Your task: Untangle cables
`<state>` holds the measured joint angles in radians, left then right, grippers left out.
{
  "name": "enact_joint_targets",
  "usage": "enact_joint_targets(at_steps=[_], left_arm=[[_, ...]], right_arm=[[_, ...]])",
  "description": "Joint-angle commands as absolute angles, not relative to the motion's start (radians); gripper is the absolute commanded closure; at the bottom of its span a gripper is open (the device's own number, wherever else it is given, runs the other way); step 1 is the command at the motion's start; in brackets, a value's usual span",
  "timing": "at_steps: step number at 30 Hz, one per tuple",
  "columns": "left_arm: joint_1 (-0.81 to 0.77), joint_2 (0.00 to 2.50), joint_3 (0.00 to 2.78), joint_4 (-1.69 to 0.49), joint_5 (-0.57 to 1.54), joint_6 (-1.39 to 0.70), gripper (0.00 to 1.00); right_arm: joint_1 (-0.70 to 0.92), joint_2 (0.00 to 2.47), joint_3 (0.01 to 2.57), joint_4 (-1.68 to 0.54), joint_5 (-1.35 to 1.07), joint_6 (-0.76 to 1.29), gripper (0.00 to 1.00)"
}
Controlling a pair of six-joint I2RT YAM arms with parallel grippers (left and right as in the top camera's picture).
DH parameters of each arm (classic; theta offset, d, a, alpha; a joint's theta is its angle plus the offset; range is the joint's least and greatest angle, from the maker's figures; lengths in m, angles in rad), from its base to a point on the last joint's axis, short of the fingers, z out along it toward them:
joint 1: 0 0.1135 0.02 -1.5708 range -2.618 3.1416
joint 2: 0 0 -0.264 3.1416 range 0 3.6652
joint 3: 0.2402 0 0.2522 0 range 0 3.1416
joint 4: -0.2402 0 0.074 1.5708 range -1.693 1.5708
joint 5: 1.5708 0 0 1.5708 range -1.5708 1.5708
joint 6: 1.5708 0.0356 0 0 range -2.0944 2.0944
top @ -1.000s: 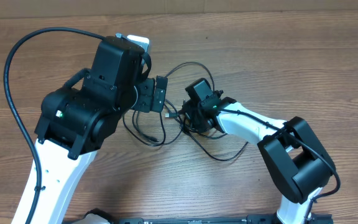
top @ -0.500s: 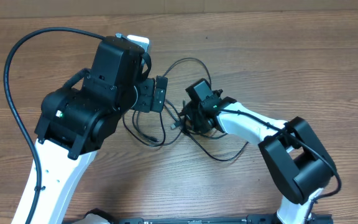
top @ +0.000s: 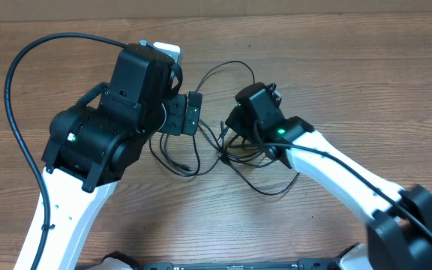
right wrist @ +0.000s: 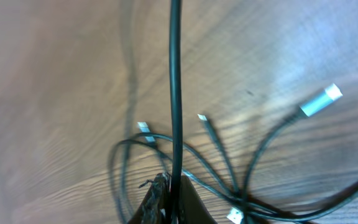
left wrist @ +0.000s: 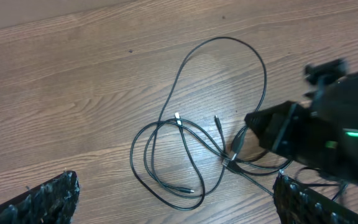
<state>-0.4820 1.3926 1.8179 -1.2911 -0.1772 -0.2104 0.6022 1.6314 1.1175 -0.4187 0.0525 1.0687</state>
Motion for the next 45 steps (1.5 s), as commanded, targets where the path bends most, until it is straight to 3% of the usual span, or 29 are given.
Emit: enact_joint_targets(at_steps=[1,11,21,33,37,39,42,44,45], left_arm=[[-0.476,1.395,1.823,-1.29,-0.191,-0.217,0.01],[-0.477,1.395,1.823,-1.29,-0.19,-0.217,0.0],[-0.477,1.395,1.823,-1.29,-0.19,-0.217,0.0],[-0.476,1.395,1.823,-1.29,-0.19,-0.217,0.0],[-0.476,1.395,1.823,-1.29,-0.191,-0.217,0.01],[-0.476,1.395,1.823,-1.29,-0.191,-0.217,0.0],[-0.476,1.395,1.823,-1.29,-0.19,-0.217,0.0],[-0.476,1.395,1.823,-1.29,-0.19,-0.217,0.0],[-0.476,1.395,1.823,-1.29,-0.191,-0.217,0.0]], right_arm=[[0.598,1.539,1.115,-0.41,0.078,0.928,0.96],[0.598,1.314,1.164,-0.427,0.158,0.778,0.96],[0.59,1.235,1.45,-0.644,0.232,0.62,0.96],[0.365,1.241,1.662,-0.921,0.112,0.591,0.94],[0.347,1.301,1.662,-1.024,0.064,0.541,0.75],[0.347,1.36,1.662,-1.066,0.046,0.54,0.56],[0.347,1.453,1.662,-1.075,0.002,0.49,0.19],[0.347,1.52,1.662,-1.065,-0.018,0.485,0.04],[0.347,1.559,1.662,-1.053,-0.029,0.485,0.03]])
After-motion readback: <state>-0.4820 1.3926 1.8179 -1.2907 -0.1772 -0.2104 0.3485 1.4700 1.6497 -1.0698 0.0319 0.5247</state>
